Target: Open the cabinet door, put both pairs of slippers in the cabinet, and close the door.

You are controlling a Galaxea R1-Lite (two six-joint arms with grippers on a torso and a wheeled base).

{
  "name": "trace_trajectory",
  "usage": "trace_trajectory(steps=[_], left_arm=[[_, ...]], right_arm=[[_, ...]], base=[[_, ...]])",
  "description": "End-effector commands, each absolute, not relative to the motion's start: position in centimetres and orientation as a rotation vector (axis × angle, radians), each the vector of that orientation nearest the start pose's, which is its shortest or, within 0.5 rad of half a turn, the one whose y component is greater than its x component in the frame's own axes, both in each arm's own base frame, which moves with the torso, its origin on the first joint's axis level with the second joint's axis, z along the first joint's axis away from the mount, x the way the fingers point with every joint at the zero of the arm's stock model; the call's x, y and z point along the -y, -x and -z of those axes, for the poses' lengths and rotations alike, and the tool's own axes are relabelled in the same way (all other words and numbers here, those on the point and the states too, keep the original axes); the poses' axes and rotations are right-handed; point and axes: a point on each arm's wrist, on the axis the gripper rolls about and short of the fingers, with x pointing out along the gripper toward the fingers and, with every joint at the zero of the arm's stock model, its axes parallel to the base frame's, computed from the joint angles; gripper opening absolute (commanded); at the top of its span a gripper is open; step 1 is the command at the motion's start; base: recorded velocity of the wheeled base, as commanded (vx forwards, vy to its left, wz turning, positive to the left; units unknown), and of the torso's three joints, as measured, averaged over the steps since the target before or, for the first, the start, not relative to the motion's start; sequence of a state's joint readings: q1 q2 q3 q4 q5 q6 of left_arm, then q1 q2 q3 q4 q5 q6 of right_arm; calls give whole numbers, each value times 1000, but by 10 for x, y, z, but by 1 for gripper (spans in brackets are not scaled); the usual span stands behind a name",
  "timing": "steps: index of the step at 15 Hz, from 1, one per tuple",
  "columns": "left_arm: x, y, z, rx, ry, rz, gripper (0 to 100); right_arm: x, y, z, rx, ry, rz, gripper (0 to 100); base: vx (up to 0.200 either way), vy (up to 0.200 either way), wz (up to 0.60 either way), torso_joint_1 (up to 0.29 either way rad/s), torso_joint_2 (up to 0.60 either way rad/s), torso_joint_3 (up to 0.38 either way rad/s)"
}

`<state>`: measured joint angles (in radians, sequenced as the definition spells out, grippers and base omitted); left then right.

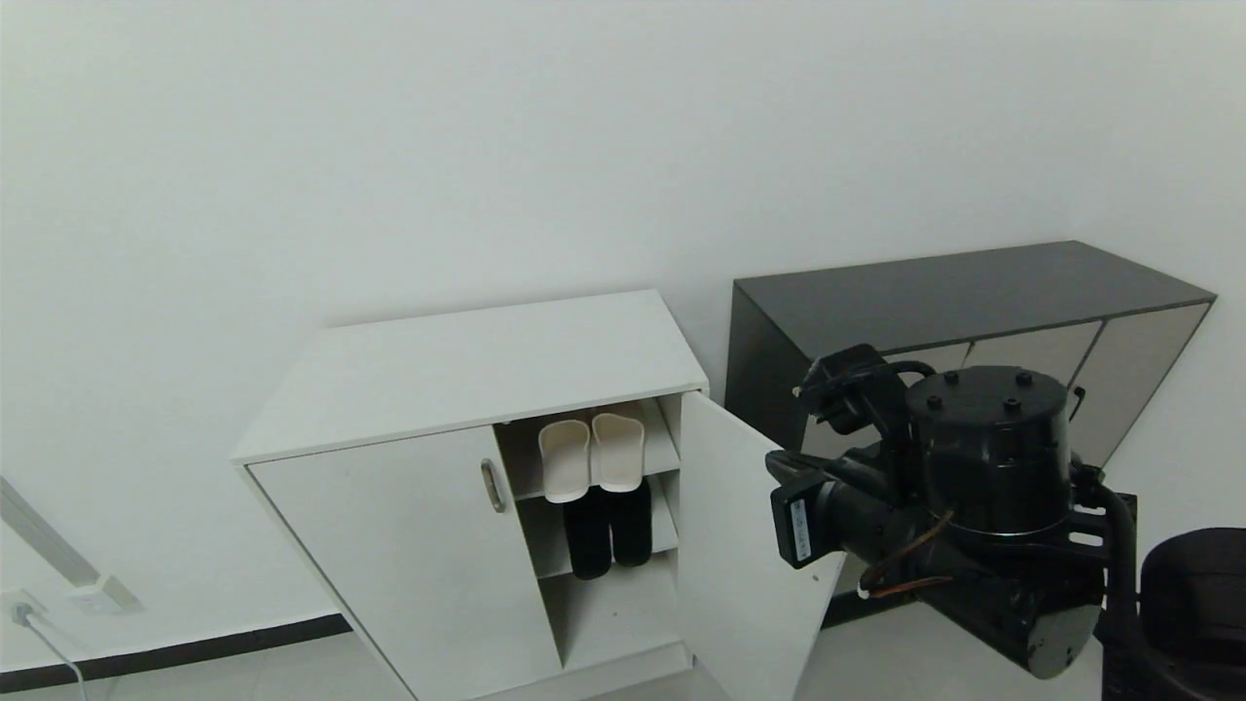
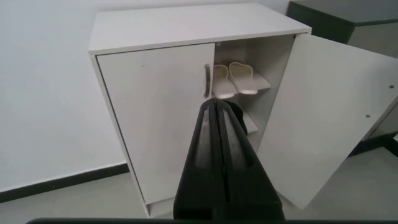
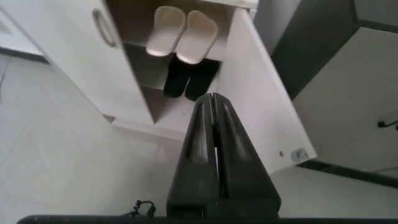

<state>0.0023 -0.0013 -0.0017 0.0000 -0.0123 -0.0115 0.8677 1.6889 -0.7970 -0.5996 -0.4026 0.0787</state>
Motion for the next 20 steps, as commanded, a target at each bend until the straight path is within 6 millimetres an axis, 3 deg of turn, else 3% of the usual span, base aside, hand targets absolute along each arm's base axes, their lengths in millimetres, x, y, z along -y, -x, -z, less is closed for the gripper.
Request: trace_trajectory(steps=[1,6,10,14,20], left_arm=[[0,23,-76,1,12,9,0],[0,23,-76,1,12,9,0],[0,23,-76,1,12,11,0],[0,23,-76,1,11,9,0],[0,23,-76,1,11,11,0]], right_arm=[[-221,-222,-174,-258,95,-391,0],[-203,-292,-163,-262,67,-218,0],[-200,-330,-140,-297,69,-156,0],[-197,-347,-117,-349,37,-152,0],[-187,-358,-104,-385,43,-125,0]], base=[[0,0,0,0,0,0],[0,0,0,0,0,0],[0,0,0,0,0,0],[0,0,0,0,0,0],[0,0,0,0,0,0]])
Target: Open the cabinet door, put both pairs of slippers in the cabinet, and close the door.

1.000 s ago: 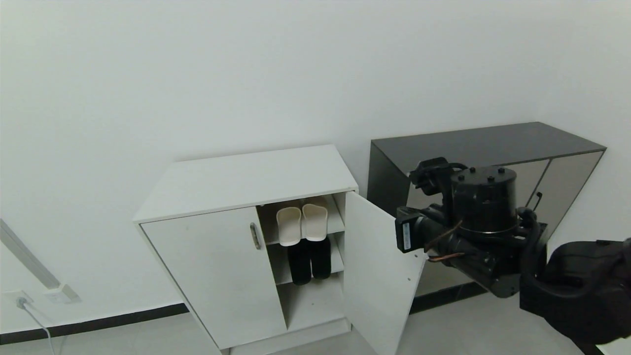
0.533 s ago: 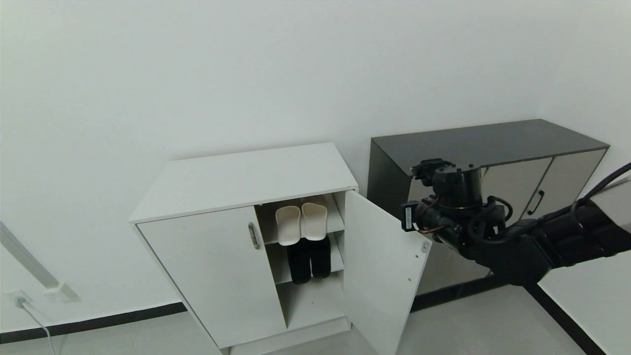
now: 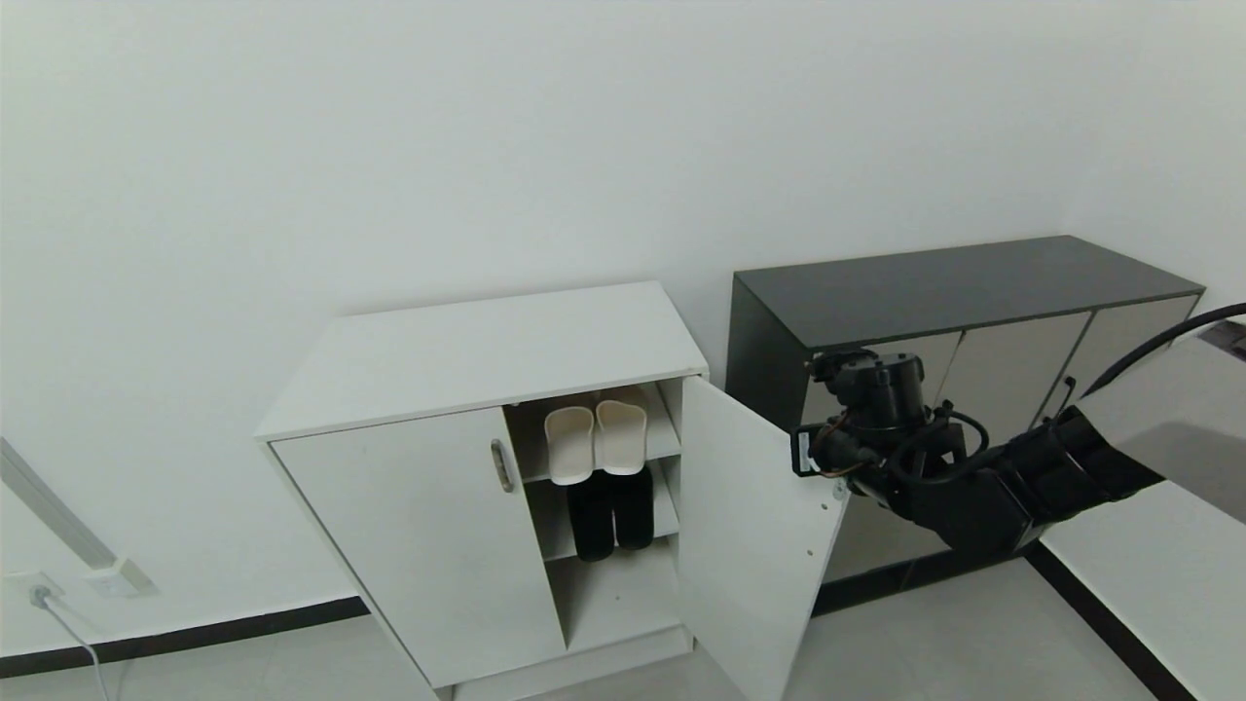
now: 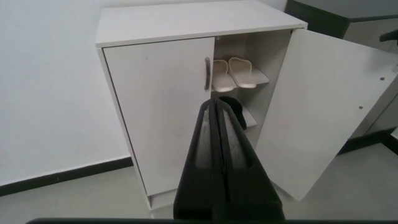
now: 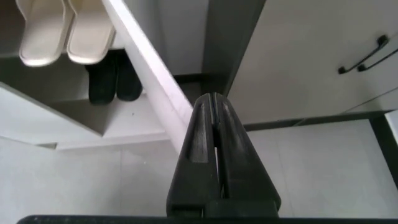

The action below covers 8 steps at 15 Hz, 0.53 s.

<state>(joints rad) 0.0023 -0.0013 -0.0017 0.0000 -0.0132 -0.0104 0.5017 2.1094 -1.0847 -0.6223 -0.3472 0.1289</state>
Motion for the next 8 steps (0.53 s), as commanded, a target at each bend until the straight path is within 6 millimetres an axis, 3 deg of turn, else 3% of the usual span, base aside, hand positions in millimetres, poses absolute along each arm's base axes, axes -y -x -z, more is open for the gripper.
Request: trace_trajectory(steps=[1,8], left_arm=[[0,23,-76,1,11,9,0],[0,23,-76,1,12,9,0]], right_arm=[[-187,-358,-102,-393,47,-124,0],[-191,-355,-99,-401,53,-136,0]], base=[[0,0,0,0,0,0],[0,0,0,0,0,0]])
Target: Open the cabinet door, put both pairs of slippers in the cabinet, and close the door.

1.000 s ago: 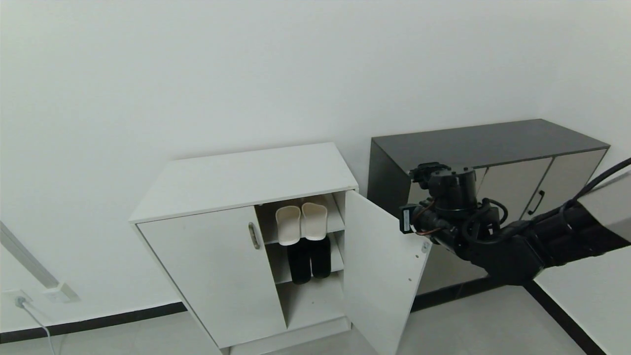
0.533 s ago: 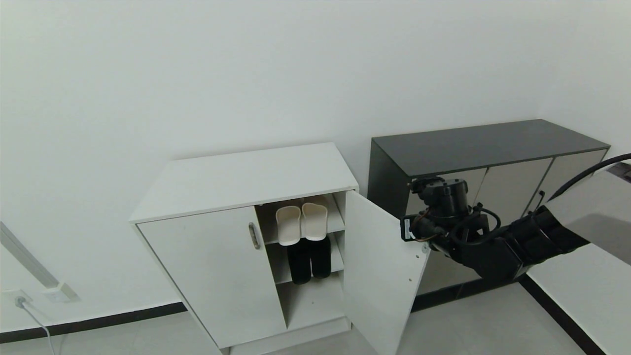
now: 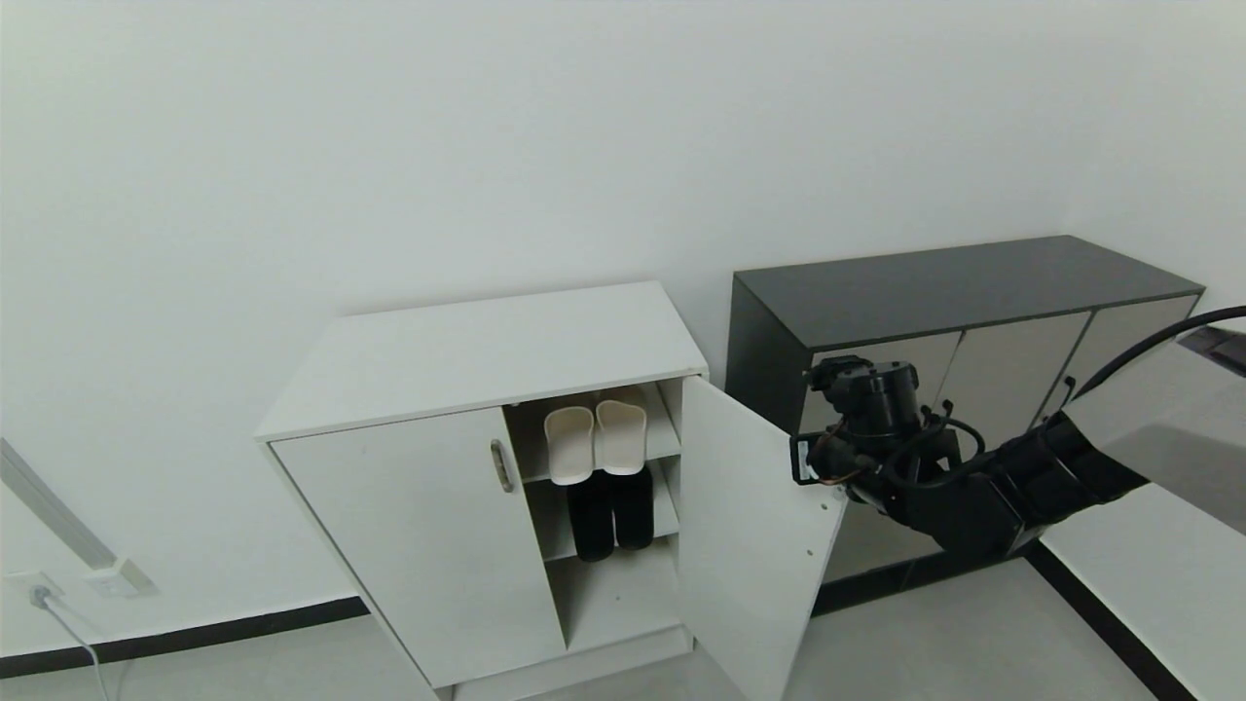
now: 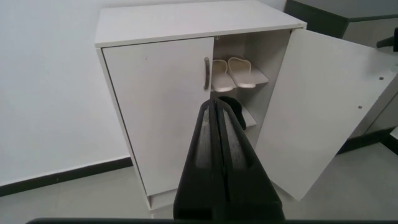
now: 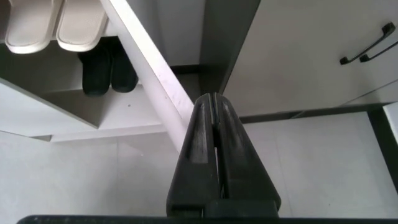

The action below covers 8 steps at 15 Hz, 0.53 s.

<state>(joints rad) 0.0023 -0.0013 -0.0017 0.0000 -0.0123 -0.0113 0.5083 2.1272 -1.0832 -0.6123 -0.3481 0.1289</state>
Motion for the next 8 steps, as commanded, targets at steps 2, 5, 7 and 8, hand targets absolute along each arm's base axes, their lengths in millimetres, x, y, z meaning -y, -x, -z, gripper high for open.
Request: trace_trajectory(steps=[2,5,7,8], left_arm=[[0,23,-76,1,11,9,0],[0,23,-76,1,12,11,0],[0,23,-76,1,12,9,0],[0,23,-76,1,12,9,0]], right_arm=[[-194,-353,-99,-402,56,-145,0],[-203,-345,-97,-411,67,-173,0],[-219,-329,-92,-428,88,-224,0],[-223,-324,-92,-431,93,-240,0]], base=[[0,0,0,0,0,0],[0,0,0,0,0,0],[0,0,0,0,0,0],[0,0,0,0,0,0]])
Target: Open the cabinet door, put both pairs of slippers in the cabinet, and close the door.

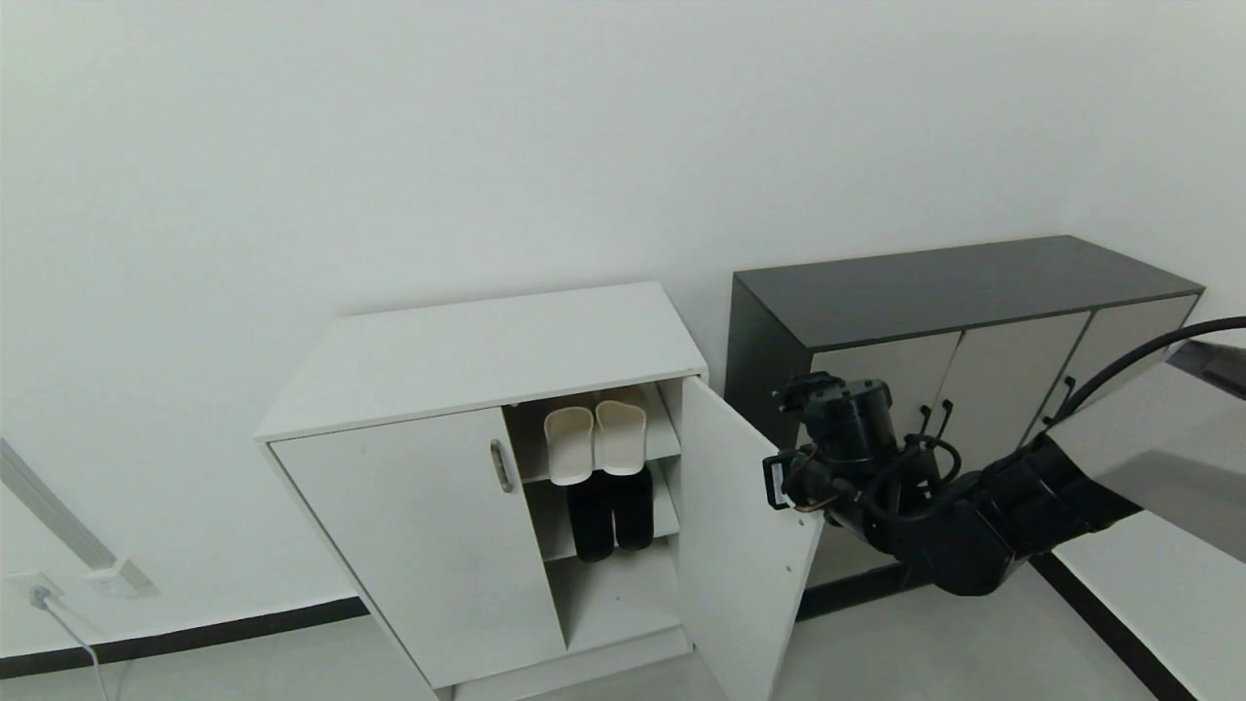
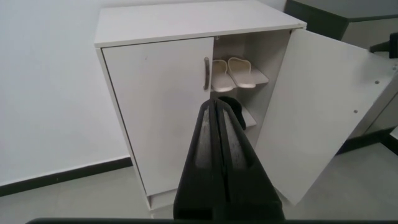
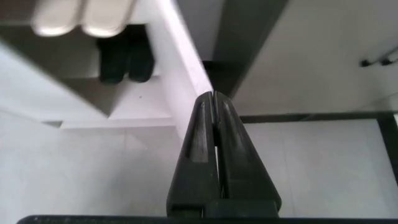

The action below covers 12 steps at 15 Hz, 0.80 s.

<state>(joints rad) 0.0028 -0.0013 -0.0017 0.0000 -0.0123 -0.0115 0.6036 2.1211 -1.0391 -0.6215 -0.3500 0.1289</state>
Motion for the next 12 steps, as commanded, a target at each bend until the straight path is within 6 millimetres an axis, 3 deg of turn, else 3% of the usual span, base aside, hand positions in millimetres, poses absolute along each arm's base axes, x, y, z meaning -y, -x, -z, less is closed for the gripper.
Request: trace_trajectory(steps=[1,3,8,12], left_arm=[[0,23,-76,1,12,9,0],[0,23,-76,1,12,9,0],[0,23,-76,1,12,9,0],[0,23,-76,1,12,9,0]], right_arm=[[-231,-313,-95,-430,99,-272,0],[-237,-302,-100,-422,100,-302,0],[-231,-293,-110,-394,94,-331,0],[-230,-294,-102,-413,117,-328,0]], base=[[0,0,0,0,0,0],[0,0,0,0,0,0],[0,0,0,0,0,0],[0,0,0,0,0,0]])
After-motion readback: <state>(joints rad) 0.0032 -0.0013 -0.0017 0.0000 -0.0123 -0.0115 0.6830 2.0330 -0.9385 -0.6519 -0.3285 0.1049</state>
